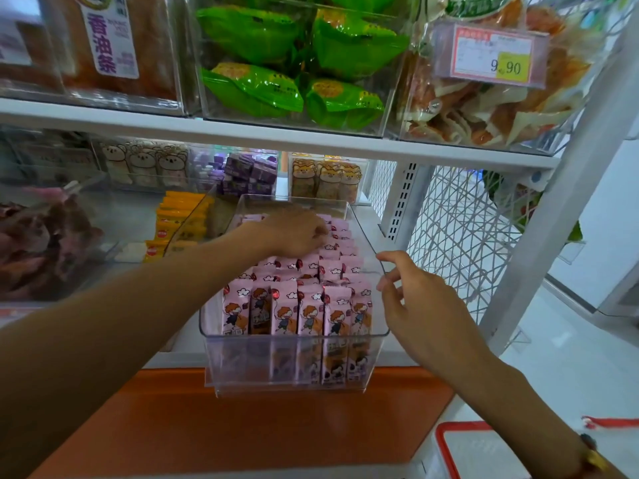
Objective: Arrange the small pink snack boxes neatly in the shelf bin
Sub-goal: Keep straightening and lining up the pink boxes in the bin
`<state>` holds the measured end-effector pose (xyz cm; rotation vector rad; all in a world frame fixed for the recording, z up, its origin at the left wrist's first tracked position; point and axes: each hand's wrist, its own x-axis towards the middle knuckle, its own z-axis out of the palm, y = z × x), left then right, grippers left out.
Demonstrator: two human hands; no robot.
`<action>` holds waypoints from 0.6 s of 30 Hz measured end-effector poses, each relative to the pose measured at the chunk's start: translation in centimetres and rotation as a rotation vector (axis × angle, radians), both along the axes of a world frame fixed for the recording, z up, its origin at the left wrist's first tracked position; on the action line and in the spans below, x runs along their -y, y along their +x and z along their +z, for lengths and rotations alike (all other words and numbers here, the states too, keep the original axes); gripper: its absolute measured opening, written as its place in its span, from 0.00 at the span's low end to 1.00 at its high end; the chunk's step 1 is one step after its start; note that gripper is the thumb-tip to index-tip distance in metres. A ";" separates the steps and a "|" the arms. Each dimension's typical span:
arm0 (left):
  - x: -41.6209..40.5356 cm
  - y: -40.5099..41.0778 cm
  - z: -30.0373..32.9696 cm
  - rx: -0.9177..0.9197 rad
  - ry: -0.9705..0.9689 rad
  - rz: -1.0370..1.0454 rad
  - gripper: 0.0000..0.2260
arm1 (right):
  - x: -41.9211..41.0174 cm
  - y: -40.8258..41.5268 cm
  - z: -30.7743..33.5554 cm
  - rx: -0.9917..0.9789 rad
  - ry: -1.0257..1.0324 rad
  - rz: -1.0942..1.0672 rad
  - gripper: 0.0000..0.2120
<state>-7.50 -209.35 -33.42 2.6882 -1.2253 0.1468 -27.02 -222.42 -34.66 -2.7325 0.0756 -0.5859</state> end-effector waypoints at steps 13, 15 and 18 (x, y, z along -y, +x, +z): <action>-0.2 -2.0 0.1 -0.031 -0.197 0.074 0.12 | 0.2 0.2 -0.2 0.022 0.051 0.008 0.17; -0.4 -2.5 0.3 -0.062 -0.429 0.123 0.10 | 0.3 0.2 -0.3 0.024 0.041 0.014 0.18; -1.0 -3.8 1.3 -0.233 -0.860 0.188 0.10 | 0.3 0.3 -0.5 0.033 0.027 0.018 0.18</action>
